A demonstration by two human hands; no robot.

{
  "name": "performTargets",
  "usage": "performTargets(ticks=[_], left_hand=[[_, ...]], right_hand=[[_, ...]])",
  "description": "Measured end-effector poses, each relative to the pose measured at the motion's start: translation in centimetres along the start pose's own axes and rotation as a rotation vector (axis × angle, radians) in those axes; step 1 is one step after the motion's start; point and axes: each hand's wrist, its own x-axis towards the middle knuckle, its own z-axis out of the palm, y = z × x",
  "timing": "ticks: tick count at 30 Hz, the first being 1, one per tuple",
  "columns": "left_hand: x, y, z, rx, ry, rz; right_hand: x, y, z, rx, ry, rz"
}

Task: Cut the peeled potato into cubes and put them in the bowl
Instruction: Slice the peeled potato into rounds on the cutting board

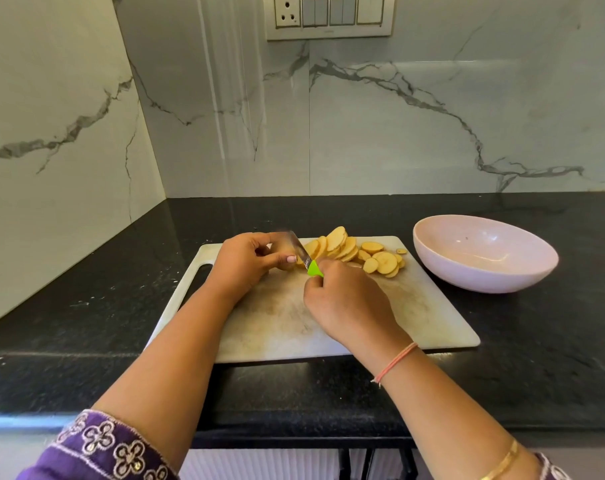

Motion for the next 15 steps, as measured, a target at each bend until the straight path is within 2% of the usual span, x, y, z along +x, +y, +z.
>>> performTargets(ticks=[12, 15], left_hand=[[-0.04, 0.63, 0.2, -0.137, -0.131, -0.011], [-0.18, 0.73, 0.44, -0.152, -0.115, -0.011]], right_hand=[[0.63, 0.81, -0.15, 0.027, 0.042, 0.058], [0.62, 0.77, -0.03, 0.029, 0.044, 0.047]])
